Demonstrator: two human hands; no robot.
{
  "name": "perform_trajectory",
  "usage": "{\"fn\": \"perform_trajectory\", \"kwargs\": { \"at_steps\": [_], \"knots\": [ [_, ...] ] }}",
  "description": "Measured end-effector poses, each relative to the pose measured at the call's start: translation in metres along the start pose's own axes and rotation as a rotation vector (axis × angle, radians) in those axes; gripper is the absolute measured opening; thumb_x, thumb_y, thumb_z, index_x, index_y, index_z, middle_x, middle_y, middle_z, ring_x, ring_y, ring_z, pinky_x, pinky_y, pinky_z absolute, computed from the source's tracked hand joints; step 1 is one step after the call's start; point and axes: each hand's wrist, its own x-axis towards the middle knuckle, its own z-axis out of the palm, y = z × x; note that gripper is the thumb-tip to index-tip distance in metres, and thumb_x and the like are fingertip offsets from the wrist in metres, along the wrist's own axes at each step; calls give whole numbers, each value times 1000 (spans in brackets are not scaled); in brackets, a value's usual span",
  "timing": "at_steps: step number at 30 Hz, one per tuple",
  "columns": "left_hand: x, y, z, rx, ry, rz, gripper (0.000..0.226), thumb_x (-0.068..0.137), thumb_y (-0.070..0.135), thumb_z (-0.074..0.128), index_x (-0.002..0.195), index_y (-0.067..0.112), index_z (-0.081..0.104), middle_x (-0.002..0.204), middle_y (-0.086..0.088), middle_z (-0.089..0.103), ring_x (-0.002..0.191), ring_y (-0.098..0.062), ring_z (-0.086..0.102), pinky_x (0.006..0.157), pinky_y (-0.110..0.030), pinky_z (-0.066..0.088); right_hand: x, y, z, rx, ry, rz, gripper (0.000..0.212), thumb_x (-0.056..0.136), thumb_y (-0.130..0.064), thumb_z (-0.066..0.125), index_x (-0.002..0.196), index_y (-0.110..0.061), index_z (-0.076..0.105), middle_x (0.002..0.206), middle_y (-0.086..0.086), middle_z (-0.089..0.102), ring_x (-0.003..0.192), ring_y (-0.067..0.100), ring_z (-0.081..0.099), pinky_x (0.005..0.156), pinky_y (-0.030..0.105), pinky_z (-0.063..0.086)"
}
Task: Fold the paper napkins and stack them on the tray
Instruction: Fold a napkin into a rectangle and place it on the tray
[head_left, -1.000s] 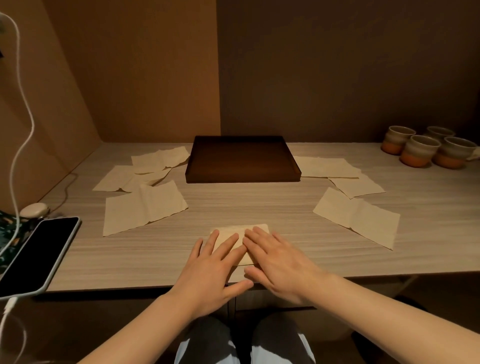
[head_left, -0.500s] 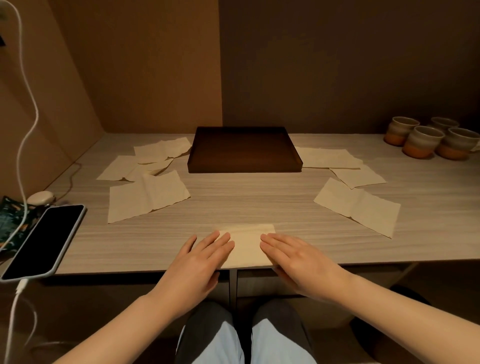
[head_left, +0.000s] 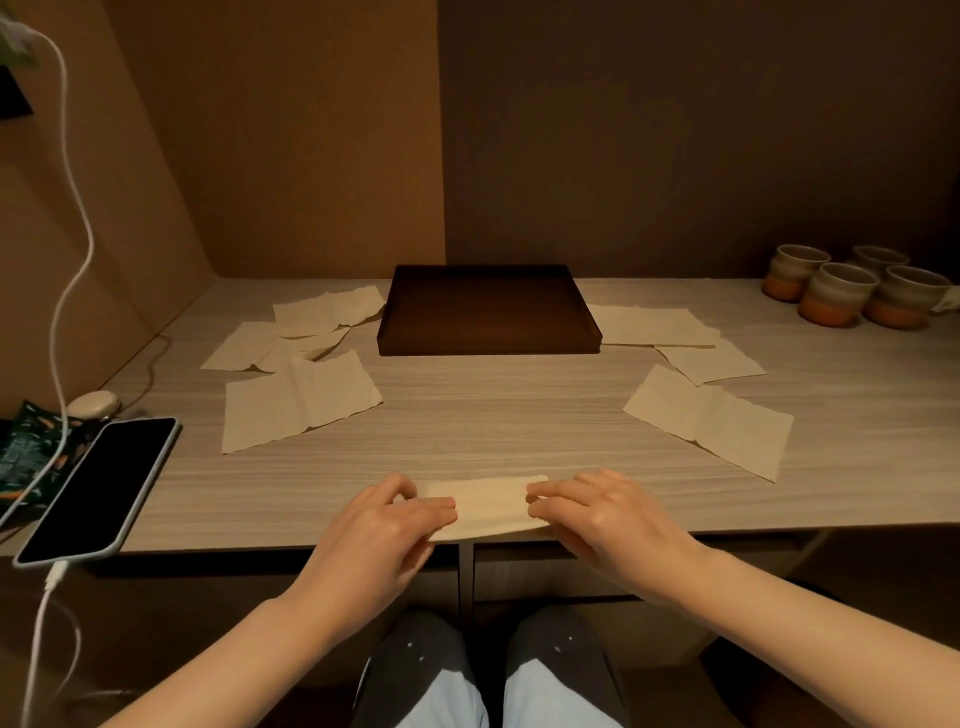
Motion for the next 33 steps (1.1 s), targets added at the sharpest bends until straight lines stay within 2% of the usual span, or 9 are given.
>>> {"fn": "perform_trajectory", "kwargs": {
  "at_steps": [3,6,10,15,19,24,29,31,33],
  "knots": [
    [11,-1,-6,-255,85,-161,44,84,8,67,119,35,64,113,24,62,103,8,57,91,-14,47,11,2,-7,165,93,153,29,87,-12,65,116,-17,70,111,-1,73,99,12,70,80,30,60],
    [31,-7,-11,-359,164,-253,42,85,4,65,110,37,67,104,32,61,99,15,56,86,-5,43,28,10,-12,210,150,263,36,87,-8,69,122,-17,67,113,-2,72,102,8,67,88,23,55],
    [65,-26,-19,-304,174,-202,46,81,1,70,107,40,63,109,26,62,102,9,56,93,-14,45,65,34,-21,200,146,234,35,86,-4,70,119,-14,69,113,2,72,105,13,67,90,24,54],
    [126,-66,-28,-156,196,-146,39,82,6,71,117,23,67,120,8,65,112,-5,58,98,-20,42,125,80,-23,104,151,181,34,85,-4,70,118,-13,68,123,4,67,113,17,65,94,29,54],
    [181,-111,-33,-91,228,-136,37,85,6,67,119,22,65,123,5,64,115,-8,58,97,-16,39,183,120,-18,16,186,145,27,87,-4,67,113,-10,69,126,8,66,113,23,65,89,37,58],
    [248,-159,-30,-69,294,-220,30,88,5,63,115,17,68,118,0,66,112,-15,60,97,-24,43,257,162,4,5,200,272,26,94,-11,60,119,-14,66,136,3,59,120,20,58,93,29,50],
    [301,-199,-30,-70,482,-239,26,86,1,64,110,10,70,121,-5,66,115,-18,59,102,-32,45,314,197,30,43,287,321,27,92,-6,60,117,-12,69,144,4,52,125,22,55,101,35,47],
    [307,-214,-25,-41,442,-238,29,86,-2,63,112,9,69,125,-6,64,117,-20,58,103,-34,45,318,204,44,23,246,296,30,92,-3,59,119,-11,69,146,8,50,130,26,52,105,37,43],
    [308,-227,-17,22,305,-260,39,85,-5,60,120,11,66,132,-6,59,123,-23,54,108,-39,39,315,210,61,25,124,275,33,94,-5,56,125,-11,66,149,10,45,135,29,46,109,40,40]
  ]
}}
